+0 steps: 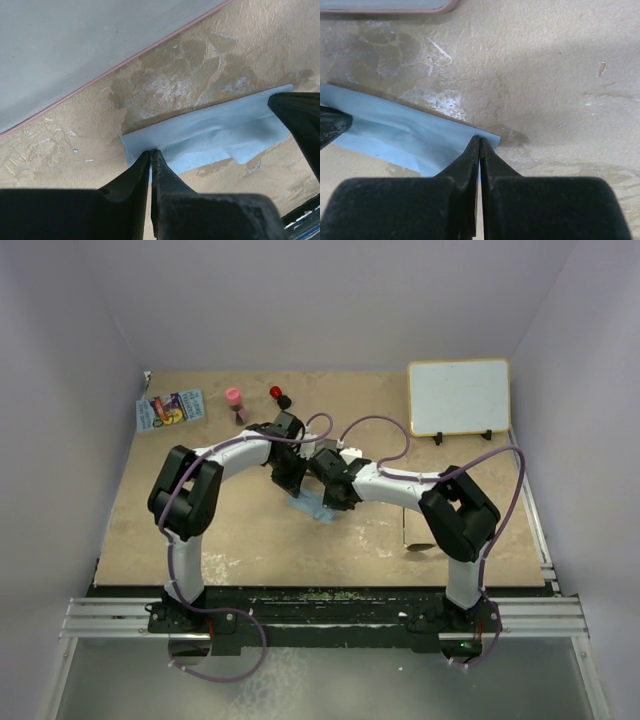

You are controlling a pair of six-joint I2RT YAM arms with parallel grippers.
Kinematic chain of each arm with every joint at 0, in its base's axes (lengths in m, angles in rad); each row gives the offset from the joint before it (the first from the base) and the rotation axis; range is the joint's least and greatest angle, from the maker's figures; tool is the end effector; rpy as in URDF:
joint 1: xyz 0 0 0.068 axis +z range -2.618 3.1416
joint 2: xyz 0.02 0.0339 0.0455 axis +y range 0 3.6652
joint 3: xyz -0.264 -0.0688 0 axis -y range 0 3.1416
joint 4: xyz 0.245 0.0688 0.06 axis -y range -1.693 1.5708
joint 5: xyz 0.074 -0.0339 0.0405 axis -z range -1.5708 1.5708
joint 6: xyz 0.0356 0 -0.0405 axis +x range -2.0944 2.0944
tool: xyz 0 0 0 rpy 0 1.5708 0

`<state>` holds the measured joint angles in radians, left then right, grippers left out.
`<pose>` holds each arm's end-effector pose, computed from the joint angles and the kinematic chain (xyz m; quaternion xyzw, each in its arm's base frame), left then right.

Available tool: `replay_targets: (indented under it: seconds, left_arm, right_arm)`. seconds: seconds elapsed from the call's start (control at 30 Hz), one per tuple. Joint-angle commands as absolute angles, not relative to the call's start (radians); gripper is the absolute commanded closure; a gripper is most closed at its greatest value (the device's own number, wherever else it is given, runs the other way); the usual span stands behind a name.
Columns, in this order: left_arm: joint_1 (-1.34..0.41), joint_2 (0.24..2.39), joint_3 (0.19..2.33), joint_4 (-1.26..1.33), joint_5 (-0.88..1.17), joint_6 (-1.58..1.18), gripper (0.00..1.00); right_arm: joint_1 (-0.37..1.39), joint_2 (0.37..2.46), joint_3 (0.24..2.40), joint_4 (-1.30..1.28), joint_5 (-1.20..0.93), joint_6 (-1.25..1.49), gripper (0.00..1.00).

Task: Organize the sunglasses
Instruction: Adjust the glasses cleaning cloth at the center of the board, then pick up the glasses cleaning cloth from the center of the board.

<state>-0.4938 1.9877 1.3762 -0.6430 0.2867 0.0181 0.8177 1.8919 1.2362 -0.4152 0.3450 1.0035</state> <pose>0.3436 -0.1964 0.1606 0.2692 0.9399 -0.1738 0.1182 0.2725 0.2731 0.1678 0.1308 0.9465 0.0905 0.2808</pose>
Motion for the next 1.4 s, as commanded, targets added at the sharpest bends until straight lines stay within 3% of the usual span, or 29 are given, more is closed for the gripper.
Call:
replay_targets:
  seconds: [0.0, 0.43, 0.47, 0.6, 0.7, 0.93, 1.03, 1.37]
  left_arm:
    - [-0.499, 2.003, 1.38, -0.631, 0.221, 0.009, 0.92]
    - [-0.498, 1.893, 1.419, -0.712, 0.212, 0.053, 0.88]
    - [-0.497, 1.88, 1.423, -0.717, 0.207, 0.054, 0.87]
    - [-0.497, 1.83, 1.427, -0.711, 0.183, 0.064, 0.8]
    - [-0.494, 1.822, 1.443, -0.701, 0.167, 0.064, 0.72]
    - [-0.483, 1.892, 1.496, -0.696, 0.17, 0.033, 0.61]
    - [-0.471, 1.896, 1.492, -0.686, 0.17, 0.019, 0.49]
    - [-0.452, 1.865, 1.471, -0.677, 0.173, 0.015, 0.46]
  right_arm:
    - [0.813, 1.911, 1.271, -0.522, 0.421, 0.968, 1.0]
    - [0.813, 1.825, 1.23, -0.456, 0.396, 0.961, 1.0]
    - [0.813, 1.805, 1.219, -0.433, 0.388, 0.961, 0.97]
    - [0.812, 1.702, 1.172, -0.385, 0.365, 0.967, 0.65]
    - [0.812, 1.679, 1.161, -0.393, 0.376, 0.973, 0.56]
    - [0.811, 1.746, 1.161, -0.375, 0.357, 0.977, 0.55]
    - [0.808, 1.75, 1.133, -0.347, 0.351, 0.986, 0.52]
    - [0.788, 1.794, 1.095, -0.254, 0.302, 0.972, 0.52]
